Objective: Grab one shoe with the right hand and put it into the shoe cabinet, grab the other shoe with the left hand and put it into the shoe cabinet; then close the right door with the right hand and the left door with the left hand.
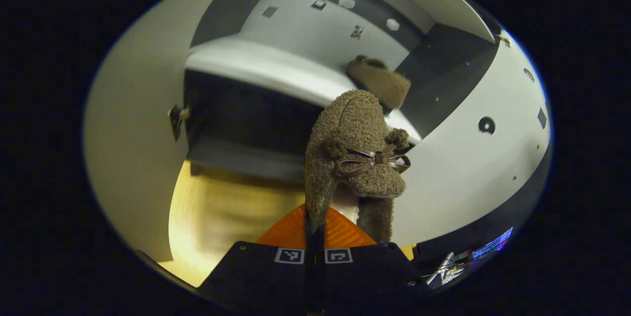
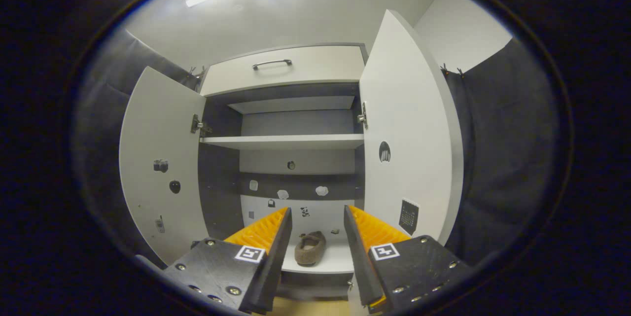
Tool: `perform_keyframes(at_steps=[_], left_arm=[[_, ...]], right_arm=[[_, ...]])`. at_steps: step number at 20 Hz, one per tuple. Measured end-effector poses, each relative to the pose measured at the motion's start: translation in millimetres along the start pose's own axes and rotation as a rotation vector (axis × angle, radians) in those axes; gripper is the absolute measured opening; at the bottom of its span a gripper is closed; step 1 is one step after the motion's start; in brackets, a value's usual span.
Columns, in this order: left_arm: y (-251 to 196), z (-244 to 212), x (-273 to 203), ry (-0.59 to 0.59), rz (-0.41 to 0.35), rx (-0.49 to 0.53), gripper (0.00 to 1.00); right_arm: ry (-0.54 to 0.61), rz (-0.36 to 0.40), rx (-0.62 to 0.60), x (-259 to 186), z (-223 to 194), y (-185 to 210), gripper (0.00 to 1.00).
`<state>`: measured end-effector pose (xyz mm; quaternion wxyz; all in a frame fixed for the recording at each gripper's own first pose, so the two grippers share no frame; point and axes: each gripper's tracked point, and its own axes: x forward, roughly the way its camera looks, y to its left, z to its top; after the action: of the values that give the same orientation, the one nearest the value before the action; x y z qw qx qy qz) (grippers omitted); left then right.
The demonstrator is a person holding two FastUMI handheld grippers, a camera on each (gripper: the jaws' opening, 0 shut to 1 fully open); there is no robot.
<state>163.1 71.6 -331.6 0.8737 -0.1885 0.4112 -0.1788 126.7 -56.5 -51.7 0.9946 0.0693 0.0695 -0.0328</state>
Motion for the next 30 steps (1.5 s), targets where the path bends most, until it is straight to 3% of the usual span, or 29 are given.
perform_keyframes(at_steps=[3, 7, 11, 16, 23, 26, 30], left_arm=[[-12, 70, 9, -0.089, -0.028, 0.020, 0.01], [-4, 143, 27, -0.183, 0.006, 0.048, 0.01], [18, 195, 57, -0.192, 0.062, 0.048, 0.01], [33, 208, 80, -0.161, 0.105, 0.023, 0.01], [42, 214, 101, -0.132, 0.153, 0.117, 0.01], [48, 216, 109, -0.109, 0.212, 0.174, 0.01], [42, 216, 121, -0.093, 0.218, 0.228, 0.02]], right_arm=[[-0.013, -0.004, 0.013, -2, 3, -4, 0.63], [-0.036, 0.004, 0.015, -7, 6, -6, 0.60], [-0.030, -0.021, -0.007, -15, -1, -11, 0.63], [-0.022, -0.063, -0.019, -19, -7, -17, 0.63], [-0.014, -0.056, -0.012, -19, -13, -9, 0.60], [-0.008, -0.062, -0.017, -23, -16, -8, 0.63], [0.002, -0.080, -0.032, -32, -20, -15, 0.60]])
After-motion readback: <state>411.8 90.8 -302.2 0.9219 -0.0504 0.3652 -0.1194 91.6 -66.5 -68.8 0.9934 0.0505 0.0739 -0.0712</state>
